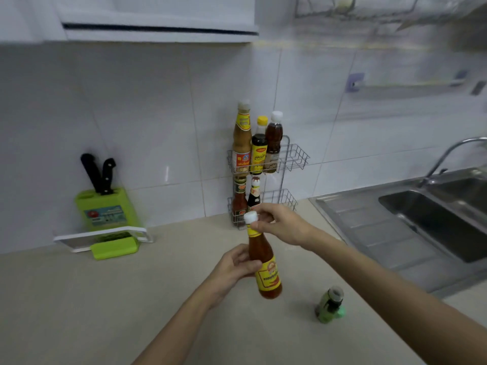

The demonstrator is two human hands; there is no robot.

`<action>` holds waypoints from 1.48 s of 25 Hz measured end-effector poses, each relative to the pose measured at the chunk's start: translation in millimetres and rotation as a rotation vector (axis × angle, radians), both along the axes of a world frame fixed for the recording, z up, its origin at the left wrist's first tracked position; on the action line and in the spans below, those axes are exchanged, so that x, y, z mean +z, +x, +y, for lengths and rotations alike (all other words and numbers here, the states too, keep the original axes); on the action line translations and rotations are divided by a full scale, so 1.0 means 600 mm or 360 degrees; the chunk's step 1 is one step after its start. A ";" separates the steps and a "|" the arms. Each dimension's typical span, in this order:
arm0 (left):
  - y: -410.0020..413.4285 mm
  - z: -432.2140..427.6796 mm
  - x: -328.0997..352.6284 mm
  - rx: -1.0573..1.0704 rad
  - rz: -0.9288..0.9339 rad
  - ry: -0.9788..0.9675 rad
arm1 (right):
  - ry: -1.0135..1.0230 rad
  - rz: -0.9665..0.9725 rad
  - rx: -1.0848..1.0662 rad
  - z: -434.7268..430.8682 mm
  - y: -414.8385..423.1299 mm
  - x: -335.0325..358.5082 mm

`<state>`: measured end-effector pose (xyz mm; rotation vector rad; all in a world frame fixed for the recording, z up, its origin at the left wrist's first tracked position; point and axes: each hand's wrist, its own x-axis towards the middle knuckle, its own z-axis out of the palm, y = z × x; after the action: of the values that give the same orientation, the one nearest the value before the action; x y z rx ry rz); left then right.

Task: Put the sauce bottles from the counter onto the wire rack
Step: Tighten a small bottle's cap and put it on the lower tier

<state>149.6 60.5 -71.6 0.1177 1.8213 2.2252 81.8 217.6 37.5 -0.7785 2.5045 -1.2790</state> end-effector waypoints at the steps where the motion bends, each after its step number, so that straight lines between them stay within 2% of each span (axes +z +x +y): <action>1: -0.007 0.006 0.002 0.0071 0.0024 -0.0039 | -0.0072 -0.0093 -0.0061 0.014 -0.005 0.000; 4: -0.038 0.021 -0.002 0.0351 -0.0037 -0.0146 | -0.0275 -0.0308 -0.0246 0.060 -0.016 -0.027; 7: -0.067 0.020 -0.018 0.0581 -0.0239 -0.0240 | -0.0415 -0.0264 -0.0544 0.098 -0.040 -0.065; 11: -0.118 -0.002 -0.039 0.0765 -0.0457 -0.0303 | -0.0642 -0.0227 -0.0859 0.145 -0.115 -0.075; 17: -0.196 0.003 -0.061 0.0955 -0.0591 -0.0221 | -0.1359 -0.0296 -0.1214 0.159 -0.224 -0.086; 20: -0.235 0.002 -0.057 0.1008 -0.0605 -0.0236 | -0.1436 -0.0288 -0.1250 0.147 -0.272 -0.098; 25: -0.287 -0.009 -0.072 0.1168 -0.0538 -0.0362 | -0.1193 -0.0180 -0.1162 0.129 -0.336 -0.147; 29: -0.327 -0.013 -0.080 0.0986 -0.0659 -0.0538 | -0.0843 -0.0098 -0.0861 0.106 -0.372 -0.176; 34: -0.346 0.017 -0.069 0.0816 -0.0673 -0.0407 | -0.0327 0.0089 -0.0467 0.084 -0.415 -0.185; 37: -0.349 0.033 -0.062 0.0781 -0.0642 -0.0356 | -0.0057 0.0090 -0.0235 0.068 -0.438 -0.185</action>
<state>-59.7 80.3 -108.6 -0.8404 1.9882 2.0912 -181.3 258.2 -73.6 -0.6569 2.6338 -1.3708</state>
